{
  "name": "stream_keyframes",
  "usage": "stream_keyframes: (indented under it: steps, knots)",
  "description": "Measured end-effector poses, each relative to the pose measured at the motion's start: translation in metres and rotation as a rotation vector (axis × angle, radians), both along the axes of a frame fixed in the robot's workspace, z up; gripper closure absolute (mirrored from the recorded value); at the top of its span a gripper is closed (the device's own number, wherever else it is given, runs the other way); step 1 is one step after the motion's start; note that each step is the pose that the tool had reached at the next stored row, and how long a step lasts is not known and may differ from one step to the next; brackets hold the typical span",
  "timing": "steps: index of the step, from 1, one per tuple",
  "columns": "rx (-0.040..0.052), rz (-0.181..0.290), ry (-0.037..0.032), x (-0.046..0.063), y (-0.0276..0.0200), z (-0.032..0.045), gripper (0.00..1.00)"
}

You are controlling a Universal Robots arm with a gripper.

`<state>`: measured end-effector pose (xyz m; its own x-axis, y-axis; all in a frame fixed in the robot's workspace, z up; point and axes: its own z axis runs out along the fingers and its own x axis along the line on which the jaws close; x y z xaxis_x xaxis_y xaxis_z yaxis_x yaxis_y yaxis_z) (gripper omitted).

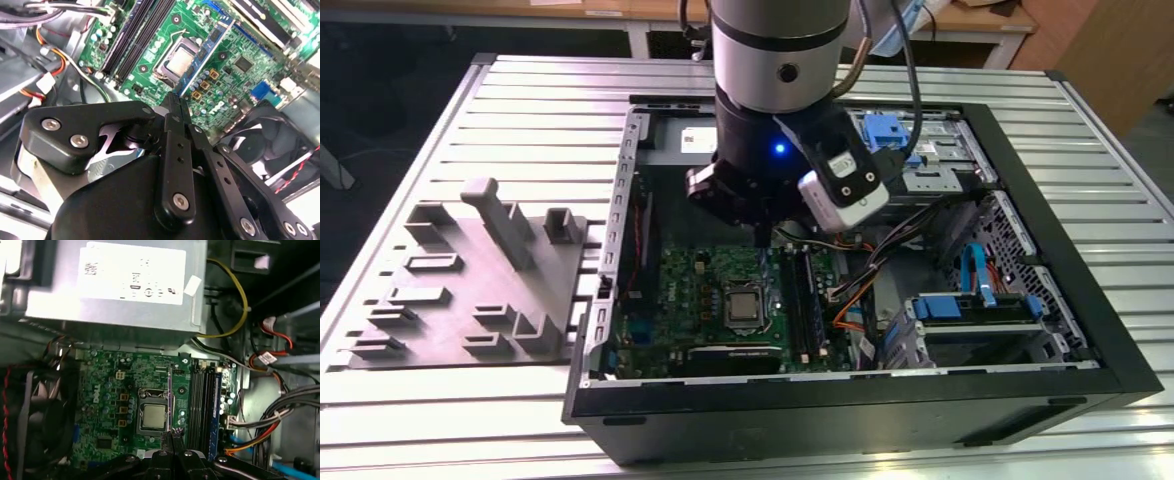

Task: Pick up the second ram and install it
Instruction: 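Insert the second ram into the second slot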

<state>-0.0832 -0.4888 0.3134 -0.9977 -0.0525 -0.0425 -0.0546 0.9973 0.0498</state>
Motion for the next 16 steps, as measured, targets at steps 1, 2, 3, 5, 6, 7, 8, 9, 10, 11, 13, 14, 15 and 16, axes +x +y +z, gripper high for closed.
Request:
stream_keyframes:
  steps: [1, 2, 3, 5, 6, 7, 8, 9, 10, 11, 13, 14, 15, 16]
  knots:
    - [0.0007, -0.015, 0.0, 0.0, 0.0, -0.0005, 0.89]
    - [0.002, -0.029, 0.0001, 0.0, 0.0, -0.0009, 0.89]
    - [0.0026, -0.042, 0.0, 0.0, 0.0, -0.0011, 0.89]
    - [0.0026, -0.045, 0.0001, 0.0, 0.0, -0.0012, 0.89]
    - [0.0027, -0.045, 0.0, 0.0, 0.0, -0.0012, 0.89]
    - [0.0027, -0.045, 0.0, 0.0, 0.0, -0.0013, 0.89]
    - [0.0028, -0.045, 0.0, 0.0, 0.0, -0.0013, 0.89]
    - [0.0031, -0.045, -0.0002, 0.001, 0.0, -0.0015, 0.89]
    - [0.0032, -0.045, -0.0002, 0.002, 0.0, -0.0016, 0.89]
    - [0.003, -0.045, -0.0001, 0.003, 0.0, -0.0016, 0.89]
    - [0.0028, -0.045, -0.0001, 0.006, 0.0, -0.0019, 0.89]
    - [0.0028, -0.045, 0.0, 0.008, 0.0, -0.0021, 0.89]
    - [0.0029, -0.045, 0.0, 0.01, 0.0, -0.0024, 0.89]
    - [0.0029, -0.045, 0.0, 0.012, 0.0, -0.0027, 0.89]
